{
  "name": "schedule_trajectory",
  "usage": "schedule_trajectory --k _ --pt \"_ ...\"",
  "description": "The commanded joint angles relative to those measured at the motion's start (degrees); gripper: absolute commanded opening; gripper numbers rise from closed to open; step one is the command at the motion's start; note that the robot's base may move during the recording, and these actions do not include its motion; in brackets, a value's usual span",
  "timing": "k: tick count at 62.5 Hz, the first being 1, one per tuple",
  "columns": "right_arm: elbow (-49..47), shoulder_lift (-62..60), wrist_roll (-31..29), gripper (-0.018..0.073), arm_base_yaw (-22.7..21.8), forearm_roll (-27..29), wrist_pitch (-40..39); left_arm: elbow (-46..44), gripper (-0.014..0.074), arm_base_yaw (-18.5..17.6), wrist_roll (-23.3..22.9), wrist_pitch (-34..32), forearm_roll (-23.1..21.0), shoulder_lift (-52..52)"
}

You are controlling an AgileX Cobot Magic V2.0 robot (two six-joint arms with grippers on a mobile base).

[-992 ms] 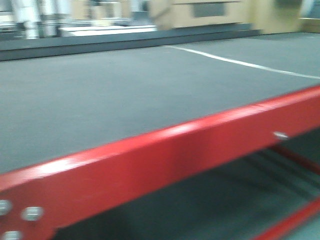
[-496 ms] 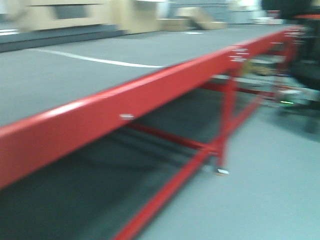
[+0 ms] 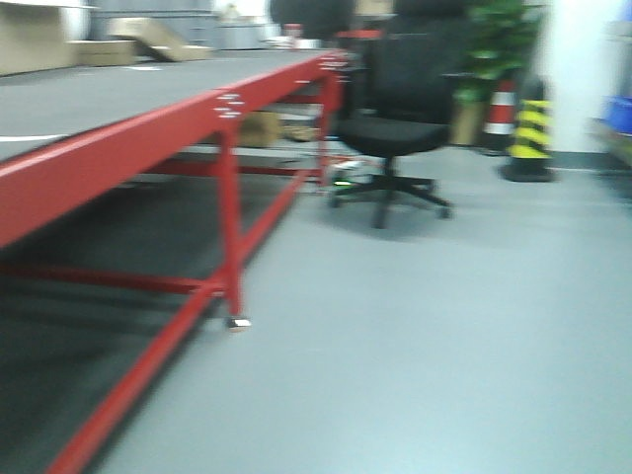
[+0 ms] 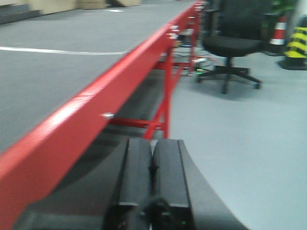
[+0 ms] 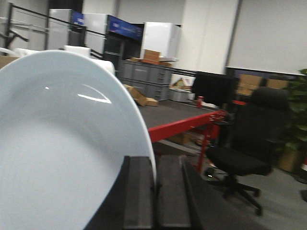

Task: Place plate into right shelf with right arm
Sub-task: 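Hold the plate in the right gripper while the base turns away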

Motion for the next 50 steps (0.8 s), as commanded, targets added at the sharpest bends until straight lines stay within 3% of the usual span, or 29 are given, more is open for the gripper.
schedule_trajectory --k 1,50 --pt "-1.6 0.4 -0.4 0.0029 0.0 -0.3 -5.0 0.5 -0.0047 -0.2 -0.2 -4.9 -0.5 -0.7" --pt "-1.6 0.4 -0.4 0.0029 0.0 -0.3 -5.0 0.5 -0.0047 -0.2 -0.2 -4.9 -0.5 -0.7"
